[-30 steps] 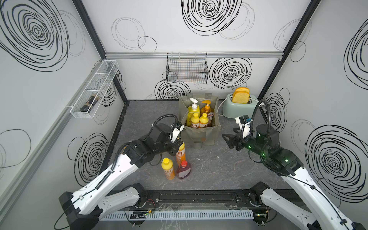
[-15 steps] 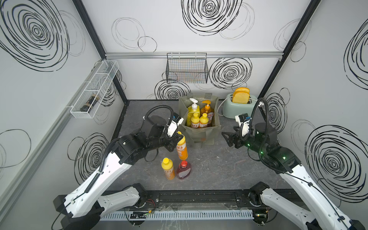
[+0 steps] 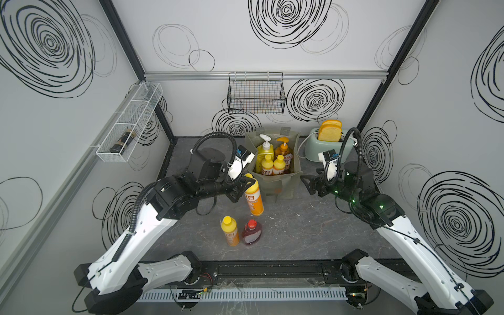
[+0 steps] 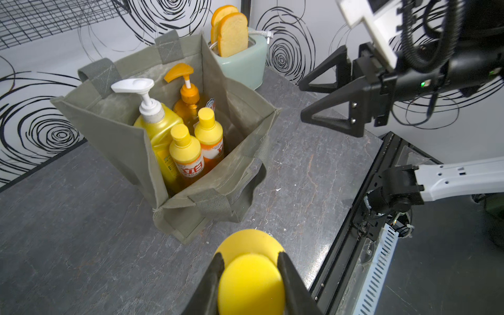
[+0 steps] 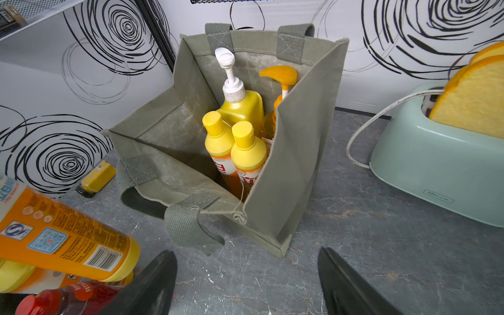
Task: Pack dish soap into the shopping bag
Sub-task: Place the bottle of dish soap in the shopping bag.
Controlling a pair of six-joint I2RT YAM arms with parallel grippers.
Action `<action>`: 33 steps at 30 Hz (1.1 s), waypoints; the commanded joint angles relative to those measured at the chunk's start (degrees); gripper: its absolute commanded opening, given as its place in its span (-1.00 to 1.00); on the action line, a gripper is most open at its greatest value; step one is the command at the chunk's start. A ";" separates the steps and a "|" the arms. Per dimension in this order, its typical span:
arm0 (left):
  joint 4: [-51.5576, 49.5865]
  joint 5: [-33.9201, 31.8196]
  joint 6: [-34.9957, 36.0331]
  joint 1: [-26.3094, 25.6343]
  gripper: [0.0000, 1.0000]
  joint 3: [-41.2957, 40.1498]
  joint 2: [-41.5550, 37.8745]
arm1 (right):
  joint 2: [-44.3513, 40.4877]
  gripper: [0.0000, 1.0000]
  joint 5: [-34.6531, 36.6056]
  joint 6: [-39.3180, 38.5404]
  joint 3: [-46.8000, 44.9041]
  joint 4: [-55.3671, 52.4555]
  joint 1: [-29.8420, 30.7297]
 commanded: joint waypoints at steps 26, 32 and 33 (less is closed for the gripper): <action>11.36 10.19 -0.87 0.45 -1.00 17.10 6.81 | 6.88 0.71 1.29 -0.27 3.18 7.11 -2.36; 13.12 8.15 -1.21 0.43 -1.00 18.20 7.18 | 7.63 0.72 2.11 -0.66 4.76 7.48 -2.40; 14.05 7.42 -1.50 0.39 -1.00 18.19 6.95 | 8.15 0.71 2.16 -0.67 5.08 7.17 -2.42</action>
